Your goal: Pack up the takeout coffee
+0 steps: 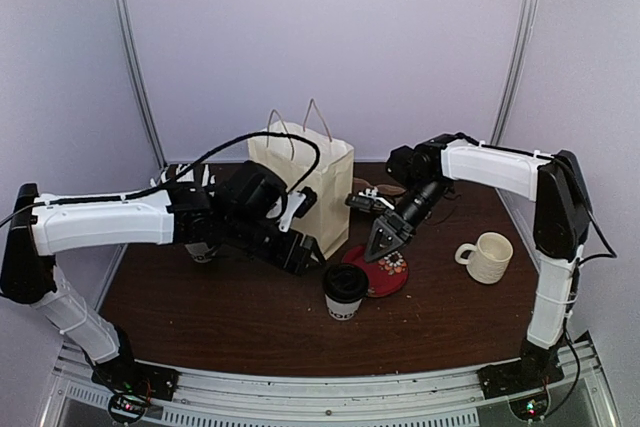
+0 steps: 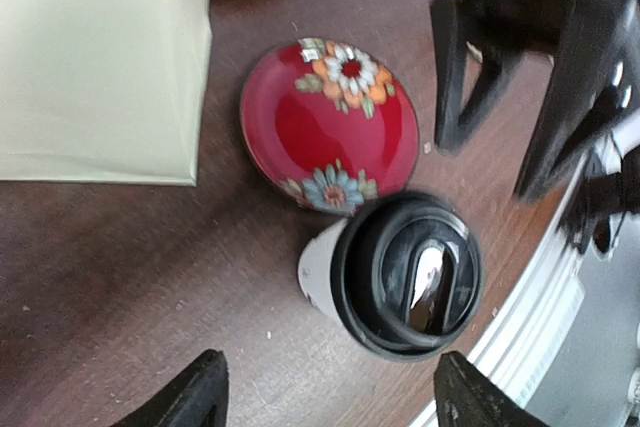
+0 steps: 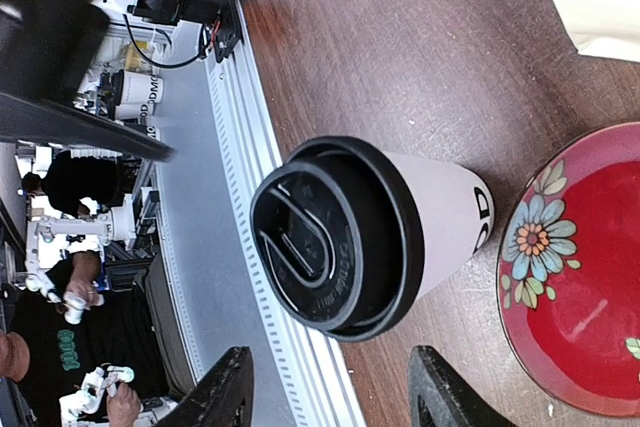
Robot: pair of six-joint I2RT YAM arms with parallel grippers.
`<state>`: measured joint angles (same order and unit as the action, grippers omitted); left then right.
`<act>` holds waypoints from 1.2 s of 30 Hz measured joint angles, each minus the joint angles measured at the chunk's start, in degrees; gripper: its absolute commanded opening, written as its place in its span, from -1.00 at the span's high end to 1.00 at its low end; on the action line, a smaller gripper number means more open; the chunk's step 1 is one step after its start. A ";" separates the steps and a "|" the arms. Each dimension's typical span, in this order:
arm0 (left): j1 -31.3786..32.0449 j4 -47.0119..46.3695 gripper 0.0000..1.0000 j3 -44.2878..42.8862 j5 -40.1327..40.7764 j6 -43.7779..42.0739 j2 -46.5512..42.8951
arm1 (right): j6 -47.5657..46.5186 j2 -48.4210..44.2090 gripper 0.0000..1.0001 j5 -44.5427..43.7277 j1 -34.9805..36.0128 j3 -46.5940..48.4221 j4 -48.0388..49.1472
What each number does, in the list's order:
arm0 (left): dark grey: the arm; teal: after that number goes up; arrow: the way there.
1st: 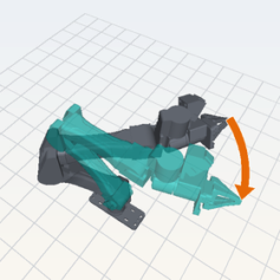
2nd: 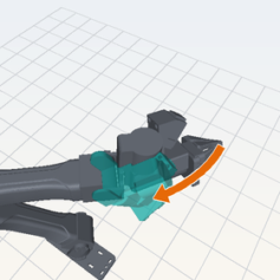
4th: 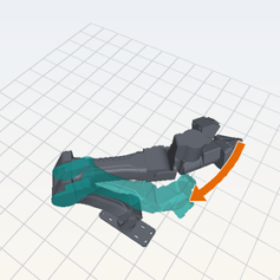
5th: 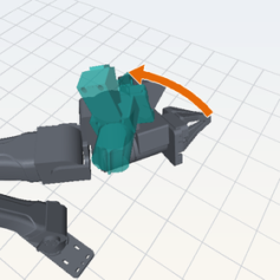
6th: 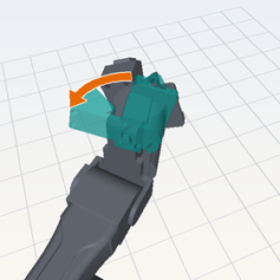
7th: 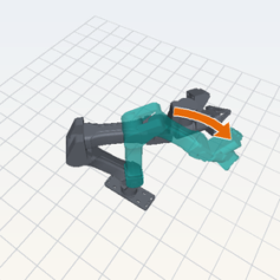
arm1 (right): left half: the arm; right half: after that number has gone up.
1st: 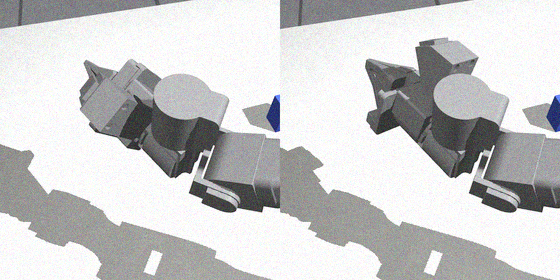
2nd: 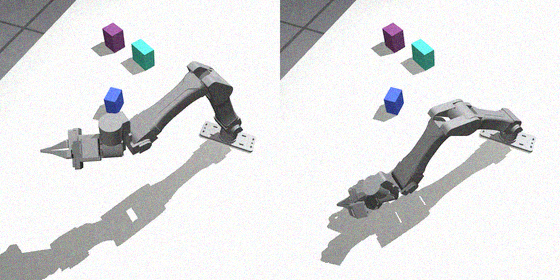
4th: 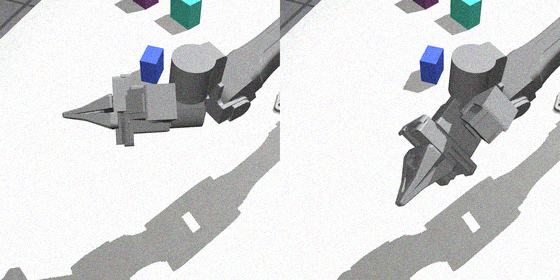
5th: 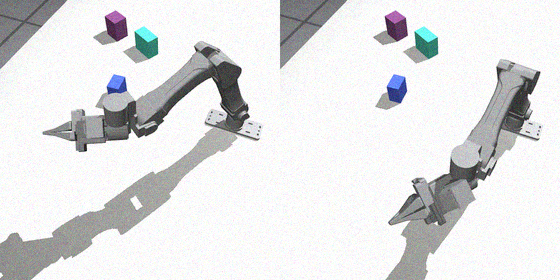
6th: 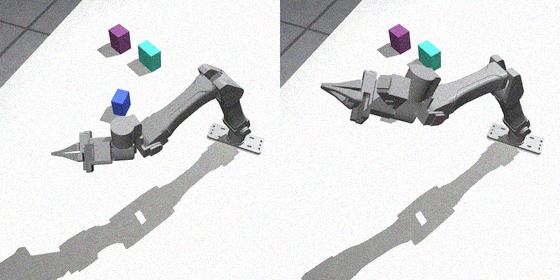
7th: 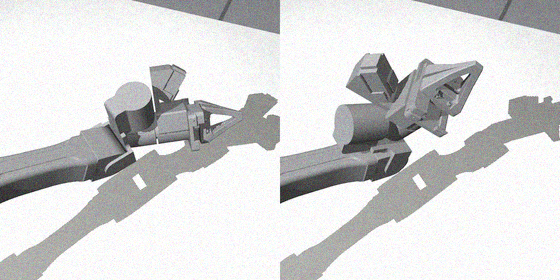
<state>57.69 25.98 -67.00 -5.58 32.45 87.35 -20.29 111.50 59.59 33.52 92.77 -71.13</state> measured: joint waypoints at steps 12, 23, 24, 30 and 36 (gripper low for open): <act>-0.42 18.18 -0.95 -27.26 17.00 14.93 -3.28 | -2.19 -4.42 -0.12 -4.00 -0.33 0.63 -1.53; -0.76 23.65 -0.95 -33.79 17.97 22.58 -5.25 | -2.40 -4.00 -0.11 -5.44 -0.44 3.37 -2.91; -0.76 23.54 -0.95 -33.79 17.97 22.58 -5.40 | -2.43 -3.78 -0.11 -5.60 -0.44 3.65 -2.93; -0.76 21.86 -0.95 -33.51 18.14 21.59 -6.12 | -2.62 -3.48 -0.11 -6.34 -0.44 3.74 -2.97; -0.76 18.67 -0.95 -28.87 21.00 14.53 -7.54 | -5.40 -3.82 -0.11 -7.06 -0.44 3.72 -4.39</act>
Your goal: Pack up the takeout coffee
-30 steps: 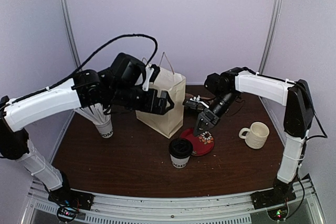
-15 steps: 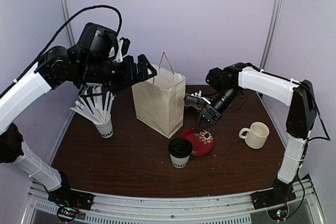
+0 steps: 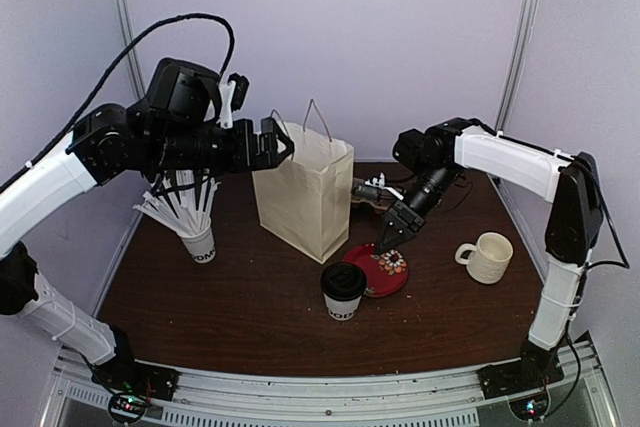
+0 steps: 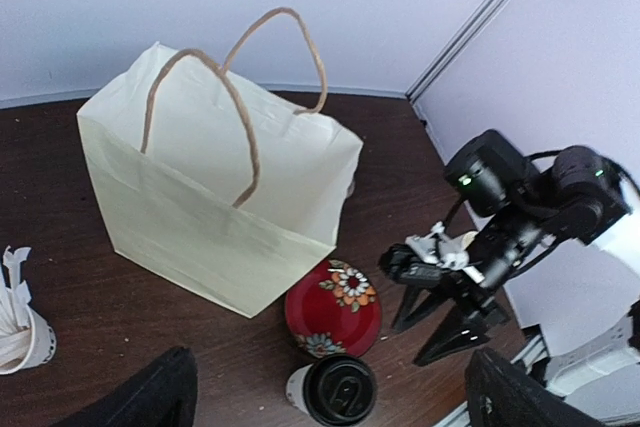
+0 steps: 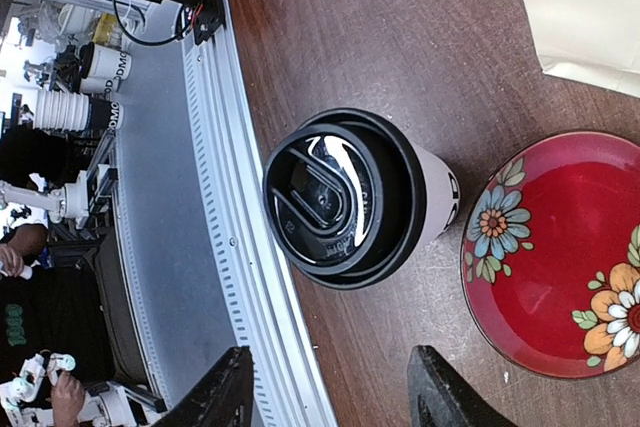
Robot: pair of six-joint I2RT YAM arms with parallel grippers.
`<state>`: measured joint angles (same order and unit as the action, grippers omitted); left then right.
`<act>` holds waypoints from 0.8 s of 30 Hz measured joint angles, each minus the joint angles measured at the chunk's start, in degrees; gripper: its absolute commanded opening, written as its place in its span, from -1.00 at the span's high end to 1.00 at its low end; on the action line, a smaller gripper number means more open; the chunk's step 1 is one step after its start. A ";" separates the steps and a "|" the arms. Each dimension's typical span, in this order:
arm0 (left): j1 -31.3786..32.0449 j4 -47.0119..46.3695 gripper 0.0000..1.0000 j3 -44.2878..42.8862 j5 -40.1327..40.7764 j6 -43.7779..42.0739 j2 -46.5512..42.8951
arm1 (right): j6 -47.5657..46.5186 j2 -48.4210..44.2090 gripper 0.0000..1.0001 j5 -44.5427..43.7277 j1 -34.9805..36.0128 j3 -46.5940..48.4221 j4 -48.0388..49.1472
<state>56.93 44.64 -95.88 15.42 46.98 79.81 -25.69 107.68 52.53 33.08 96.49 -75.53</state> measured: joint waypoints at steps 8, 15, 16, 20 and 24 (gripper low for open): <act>-0.11 -3.32 -0.95 8.22 -4.07 -18.18 -2.47 | -6.03 -6.88 -0.13 -3.02 1.40 -0.07 -0.72; -0.09 -5.53 -0.95 21.66 0.13 -23.52 -8.87 | -10.88 -9.84 -0.37 -15.39 10.71 -0.48 2.21; -0.09 -5.40 -0.95 23.91 2.49 -22.47 -10.03 | -11.67 -9.75 -0.41 -17.18 12.00 -0.87 3.04; -0.22 -3.65 -0.95 29.59 11.76 -17.90 -13.16 | -14.29 -8.81 -0.47 -22.64 15.98 -1.79 6.05; -0.26 -3.10 -0.95 30.67 14.34 -16.87 -14.03 | -16.57 -5.84 -0.48 -26.43 18.36 -1.70 8.46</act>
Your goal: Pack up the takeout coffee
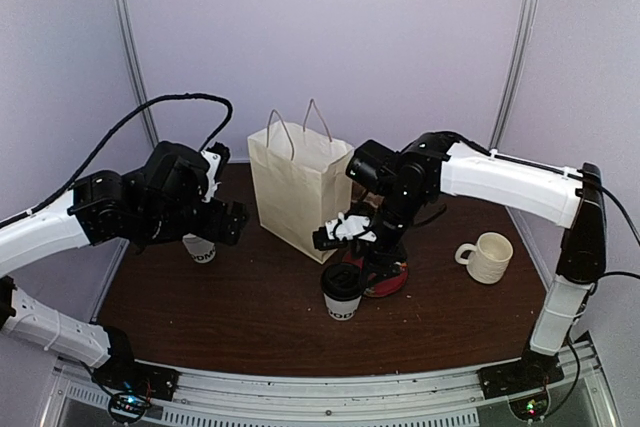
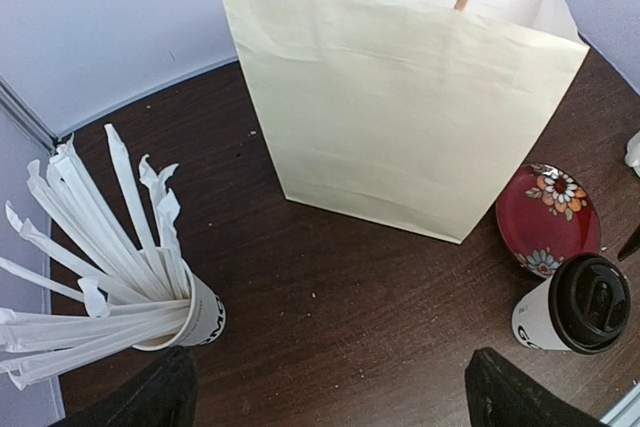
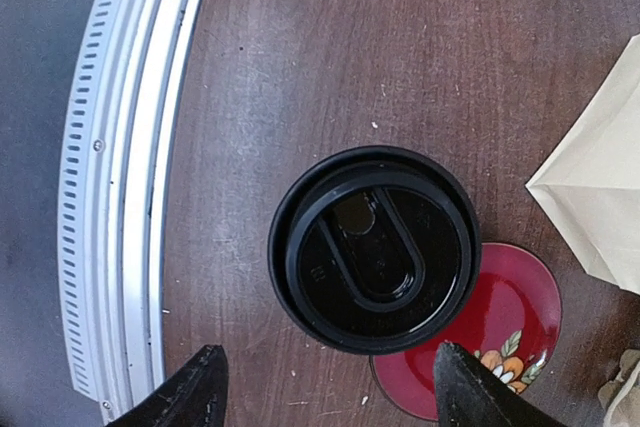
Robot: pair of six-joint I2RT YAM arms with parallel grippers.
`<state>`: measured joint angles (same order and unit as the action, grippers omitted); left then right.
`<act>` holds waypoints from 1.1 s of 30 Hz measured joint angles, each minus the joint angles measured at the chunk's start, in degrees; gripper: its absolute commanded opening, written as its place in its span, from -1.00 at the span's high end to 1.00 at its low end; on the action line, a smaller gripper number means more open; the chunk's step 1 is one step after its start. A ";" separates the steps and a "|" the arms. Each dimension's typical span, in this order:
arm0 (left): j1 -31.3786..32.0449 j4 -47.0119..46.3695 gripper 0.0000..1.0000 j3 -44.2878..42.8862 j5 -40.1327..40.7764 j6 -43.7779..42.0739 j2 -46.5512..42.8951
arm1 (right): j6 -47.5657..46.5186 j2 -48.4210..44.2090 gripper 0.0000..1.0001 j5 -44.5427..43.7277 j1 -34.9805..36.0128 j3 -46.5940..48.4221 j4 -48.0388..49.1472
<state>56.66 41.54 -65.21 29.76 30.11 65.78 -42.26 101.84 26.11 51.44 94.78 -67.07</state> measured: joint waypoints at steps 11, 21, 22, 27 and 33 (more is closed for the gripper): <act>0.00 -1.46 -0.95 0.09 -5.03 -0.15 2.64 | -2.56 6.08 -0.51 -2.93 2.23 2.40 1.77; 0.00 -2.67 -0.94 0.44 -6.93 -0.04 2.80 | -2.58 6.60 -0.55 -3.19 2.40 3.37 1.51; 0.00 -2.69 -0.93 0.44 -7.10 -0.07 2.80 | -2.60 6.62 -0.56 -3.17 2.43 4.00 1.18; 0.00 -2.73 -0.93 0.44 -7.74 -0.22 2.80 | -2.64 6.62 -0.99 -3.19 2.49 6.93 0.50; 0.00 -2.73 -0.93 0.44 -8.07 -0.24 2.80 | -2.69 7.67 -0.99 -3.26 2.54 7.08 -0.20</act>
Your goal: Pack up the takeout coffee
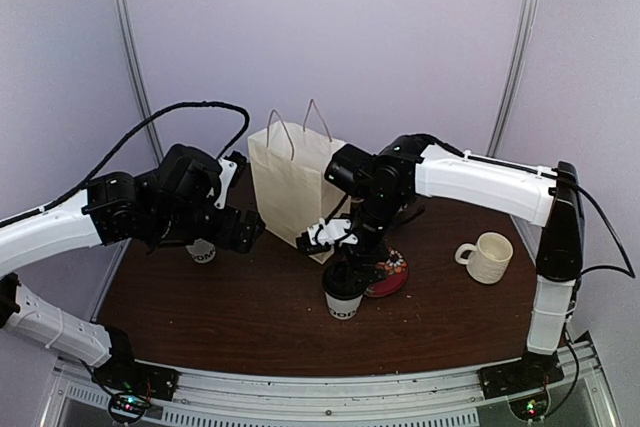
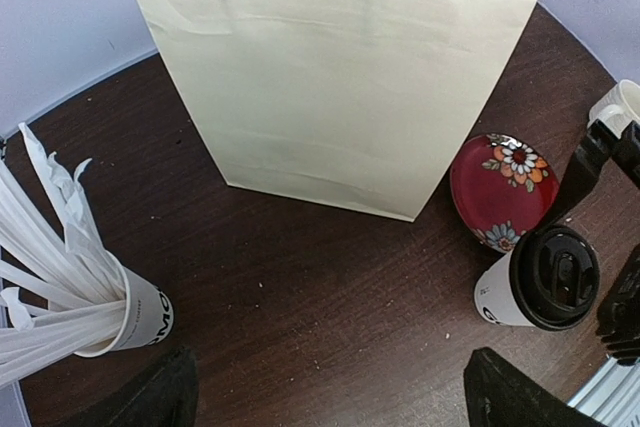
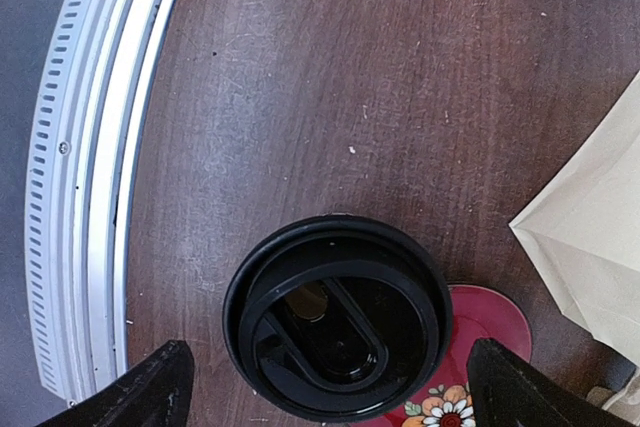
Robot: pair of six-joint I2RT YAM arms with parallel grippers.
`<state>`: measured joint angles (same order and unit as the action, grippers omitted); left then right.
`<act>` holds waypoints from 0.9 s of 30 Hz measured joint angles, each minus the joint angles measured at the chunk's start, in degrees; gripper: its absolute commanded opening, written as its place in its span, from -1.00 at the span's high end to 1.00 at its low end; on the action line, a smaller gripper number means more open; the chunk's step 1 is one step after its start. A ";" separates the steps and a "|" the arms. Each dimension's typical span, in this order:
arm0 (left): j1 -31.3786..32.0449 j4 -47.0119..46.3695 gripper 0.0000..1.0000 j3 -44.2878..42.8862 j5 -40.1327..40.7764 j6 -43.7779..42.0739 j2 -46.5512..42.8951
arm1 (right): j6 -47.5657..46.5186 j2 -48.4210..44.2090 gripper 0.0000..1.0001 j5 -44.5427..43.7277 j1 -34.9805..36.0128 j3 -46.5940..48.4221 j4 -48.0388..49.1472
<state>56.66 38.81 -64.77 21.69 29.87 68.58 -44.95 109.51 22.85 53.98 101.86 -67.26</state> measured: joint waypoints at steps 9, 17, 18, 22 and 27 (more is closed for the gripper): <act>0.00 0.02 -0.93 0.20 0.07 0.00 -0.02 | -0.26 3.13 -0.79 -0.28 0.02 0.02 -0.42; 0.00 0.04 -0.93 0.70 0.24 0.04 0.00 | -0.35 3.08 -0.72 -0.74 0.17 -0.33 0.17; 0.00 0.04 -0.93 0.70 0.24 0.02 0.02 | -0.35 2.99 -0.74 -0.98 0.28 -0.52 0.39; 0.00 0.04 -0.93 0.70 0.28 0.02 0.02 | -0.55 2.23 -0.77 -2.40 1.03 -1.68 1.31; 0.00 0.04 -0.93 0.70 0.42 0.02 0.02 | -1.14 1.77 -0.60 -4.09 2.14 -2.08 1.88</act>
<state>56.66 38.85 -64.07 22.11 29.89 68.60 -46.09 111.28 18.76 56.12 99.79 -65.39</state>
